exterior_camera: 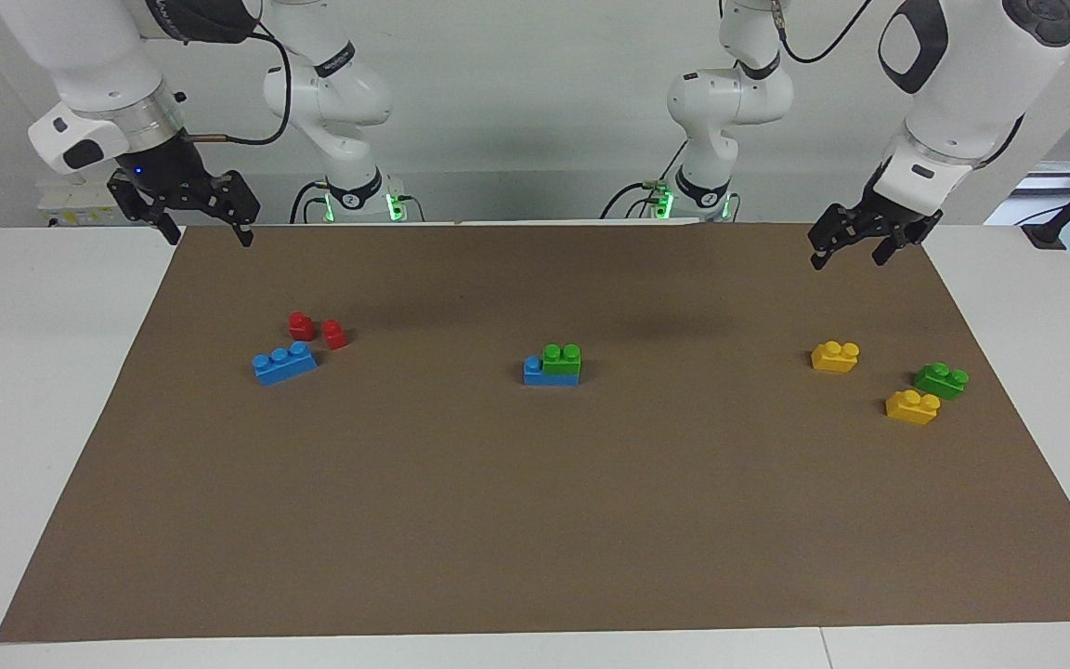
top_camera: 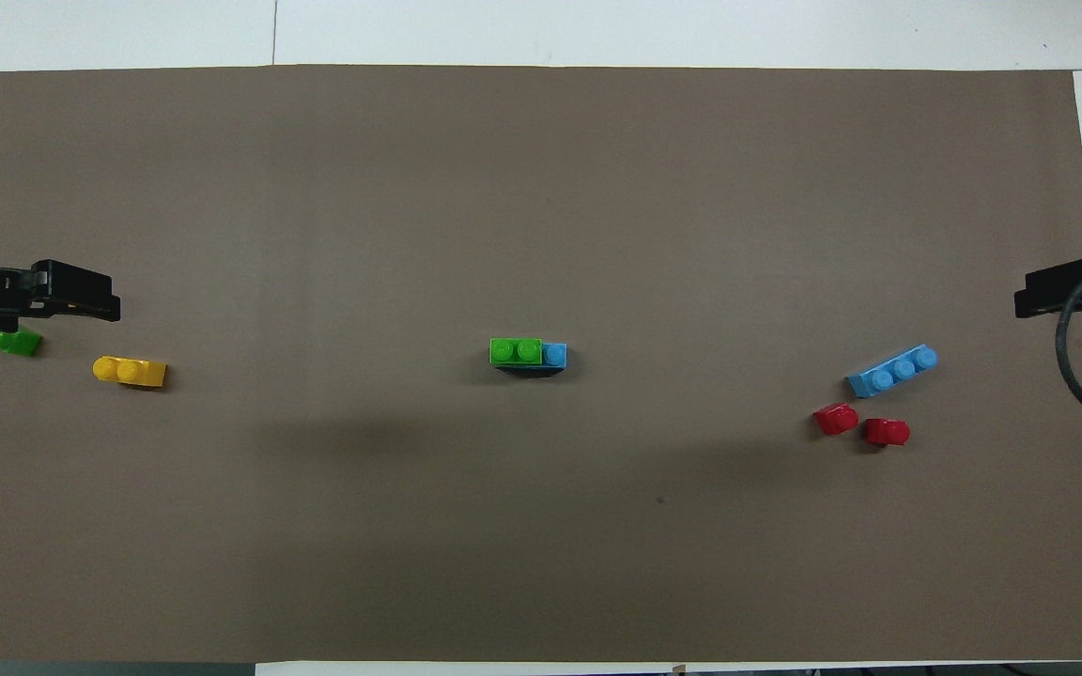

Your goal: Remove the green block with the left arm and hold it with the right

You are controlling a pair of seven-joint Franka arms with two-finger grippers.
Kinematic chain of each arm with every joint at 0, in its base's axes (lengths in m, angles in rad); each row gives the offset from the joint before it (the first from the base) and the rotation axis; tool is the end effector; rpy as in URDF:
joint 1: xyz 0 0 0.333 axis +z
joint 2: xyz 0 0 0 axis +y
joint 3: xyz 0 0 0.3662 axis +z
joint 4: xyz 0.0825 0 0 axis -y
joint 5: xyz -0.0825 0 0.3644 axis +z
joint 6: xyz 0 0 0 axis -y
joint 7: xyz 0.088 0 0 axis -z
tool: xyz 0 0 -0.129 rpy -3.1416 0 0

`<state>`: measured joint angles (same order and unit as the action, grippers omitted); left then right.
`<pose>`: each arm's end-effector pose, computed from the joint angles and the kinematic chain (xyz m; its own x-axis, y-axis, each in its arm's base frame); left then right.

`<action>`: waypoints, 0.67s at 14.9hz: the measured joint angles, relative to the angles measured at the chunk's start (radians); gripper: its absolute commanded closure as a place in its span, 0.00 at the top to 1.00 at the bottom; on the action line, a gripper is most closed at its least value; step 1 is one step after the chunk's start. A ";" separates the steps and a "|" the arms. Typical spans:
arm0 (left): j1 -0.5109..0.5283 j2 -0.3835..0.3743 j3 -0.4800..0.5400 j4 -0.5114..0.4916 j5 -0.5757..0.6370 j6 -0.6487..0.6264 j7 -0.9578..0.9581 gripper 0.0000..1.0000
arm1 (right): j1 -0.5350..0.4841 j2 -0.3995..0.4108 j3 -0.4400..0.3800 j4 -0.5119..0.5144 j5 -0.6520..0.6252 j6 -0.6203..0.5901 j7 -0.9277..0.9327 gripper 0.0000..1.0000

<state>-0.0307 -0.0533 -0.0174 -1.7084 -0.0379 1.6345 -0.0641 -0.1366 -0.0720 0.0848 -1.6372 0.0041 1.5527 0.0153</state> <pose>0.5174 -0.0298 0.6239 0.9996 0.0184 -0.0230 0.0192 -0.9992 0.0354 0.5058 -0.0238 0.6585 0.9977 -0.0673 -0.0127 -0.0672 -0.9977 0.0022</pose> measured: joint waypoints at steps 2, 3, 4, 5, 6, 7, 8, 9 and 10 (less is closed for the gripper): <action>0.000 0.000 0.000 0.000 0.000 0.000 0.000 1.00 | 0.000 0.000 0.000 0.000 0.000 0.000 0.000 1.00; 0.000 0.000 0.000 0.000 0.000 0.000 0.000 1.00 | 0.000 0.000 0.000 0.000 0.000 0.000 0.000 1.00; 0.000 0.000 0.000 0.000 0.000 0.000 0.000 1.00 | -0.001 0.000 0.000 0.000 0.000 0.000 0.000 1.00; 0.000 0.000 0.000 0.000 0.000 0.000 0.000 1.00 | -0.003 0.000 -0.001 0.000 0.000 0.000 0.000 1.00; 0.000 0.000 0.000 0.000 0.000 0.000 0.000 1.00 | -0.005 0.000 -0.001 0.000 0.000 -0.001 0.000 1.00; 0.000 0.000 0.000 0.000 0.000 0.000 0.000 1.00 | -0.007 0.000 -0.001 0.000 0.000 -0.001 0.000 1.00; 0.000 0.000 0.000 0.000 0.000 0.000 0.000 1.00 | -0.010 0.000 -0.001 0.000 0.000 -0.001 0.000 1.00; 0.000 0.000 0.000 0.000 0.000 0.000 0.000 1.00 | -0.013 0.000 -0.001 -0.001 0.000 -0.001 0.000 1.00; 0.000 0.000 0.000 0.000 0.000 0.000 0.000 1.00 | -0.014 0.000 -0.001 -0.004 0.000 0.000 0.006 1.00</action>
<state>-0.0307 -0.0533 -0.0178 -1.7081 -0.0379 1.6345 -0.0641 -0.1505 -0.0720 0.0839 -1.6415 0.0041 1.5526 0.0211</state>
